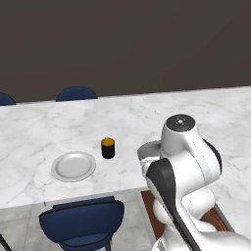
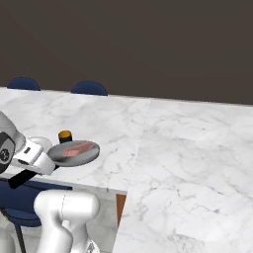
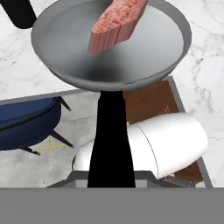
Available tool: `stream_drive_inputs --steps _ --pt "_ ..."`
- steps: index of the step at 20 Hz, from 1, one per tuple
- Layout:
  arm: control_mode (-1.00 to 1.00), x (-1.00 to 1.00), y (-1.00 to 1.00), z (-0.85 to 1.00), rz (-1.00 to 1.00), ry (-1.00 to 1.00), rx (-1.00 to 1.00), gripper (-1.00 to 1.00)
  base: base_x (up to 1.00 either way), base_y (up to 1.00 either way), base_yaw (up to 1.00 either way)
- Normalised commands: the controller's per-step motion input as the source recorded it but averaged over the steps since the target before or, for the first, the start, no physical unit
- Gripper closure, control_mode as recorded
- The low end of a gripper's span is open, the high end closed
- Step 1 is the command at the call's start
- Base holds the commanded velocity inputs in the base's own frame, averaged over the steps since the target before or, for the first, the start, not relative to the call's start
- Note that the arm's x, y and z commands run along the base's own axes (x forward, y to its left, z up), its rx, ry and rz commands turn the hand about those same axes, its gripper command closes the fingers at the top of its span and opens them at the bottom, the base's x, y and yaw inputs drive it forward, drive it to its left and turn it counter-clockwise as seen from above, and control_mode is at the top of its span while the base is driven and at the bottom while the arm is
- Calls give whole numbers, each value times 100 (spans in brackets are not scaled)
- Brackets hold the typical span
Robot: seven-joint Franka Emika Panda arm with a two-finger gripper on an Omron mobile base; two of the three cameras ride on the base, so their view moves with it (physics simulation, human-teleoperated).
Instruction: Pick up the pan with the steak in it and place it on the dining table. Then place the steak on the plate.
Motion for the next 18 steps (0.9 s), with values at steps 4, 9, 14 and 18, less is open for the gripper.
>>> stream_drive_inputs --steps 4,9,14,18 --pt "-100 20 -37 -20 19 -2 7 100 0 0 0" --pt "-100 30 -34 -27 21 -1 9 100 0 0 0" --pt "-100 27 -30 -35 24 0 8 100 0 0 0" --pt "-100 27 -29 -38 24 0 7 100 0 0 0"
